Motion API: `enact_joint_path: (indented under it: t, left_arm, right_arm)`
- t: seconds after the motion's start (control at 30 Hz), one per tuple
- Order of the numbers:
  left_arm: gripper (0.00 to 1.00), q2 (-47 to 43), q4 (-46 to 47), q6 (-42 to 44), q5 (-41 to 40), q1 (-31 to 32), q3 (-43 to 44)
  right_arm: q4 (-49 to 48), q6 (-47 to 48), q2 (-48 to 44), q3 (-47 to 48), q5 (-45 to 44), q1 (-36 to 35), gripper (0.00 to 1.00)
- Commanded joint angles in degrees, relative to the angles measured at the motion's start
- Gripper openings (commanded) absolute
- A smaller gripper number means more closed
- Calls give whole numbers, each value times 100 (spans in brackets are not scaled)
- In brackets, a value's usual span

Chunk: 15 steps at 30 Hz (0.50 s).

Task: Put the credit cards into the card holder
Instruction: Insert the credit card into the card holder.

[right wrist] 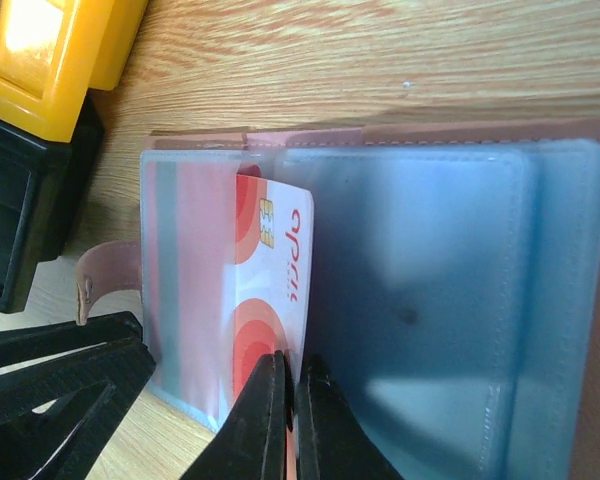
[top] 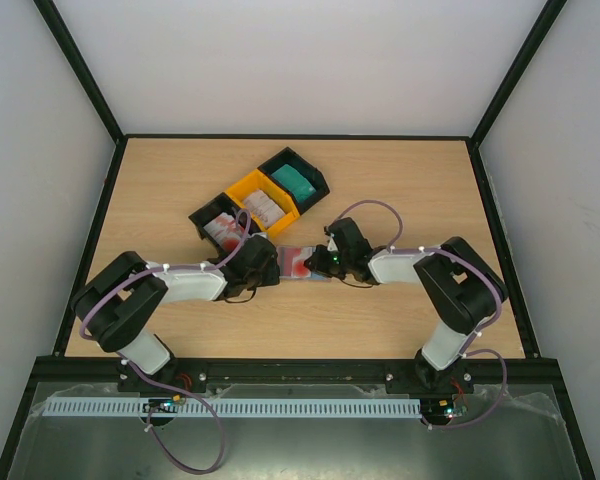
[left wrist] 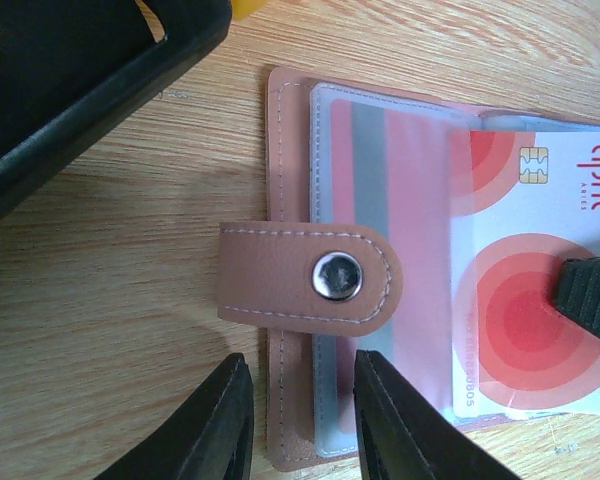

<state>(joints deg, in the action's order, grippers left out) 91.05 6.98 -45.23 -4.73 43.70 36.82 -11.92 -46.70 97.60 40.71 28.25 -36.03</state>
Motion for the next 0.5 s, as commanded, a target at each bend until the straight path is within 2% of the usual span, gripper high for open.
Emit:
enact_joint_path:
  t: [0.0,0.47]
  left_arm:
    - [30,146,-237,1,59,-20,-14]
    - [30,212,-172,5,135,-20,20]
  right_arm:
    - [401,114,303,-117,-498,-53,2]
    - [135,-51,559,-128,7,-126,2]
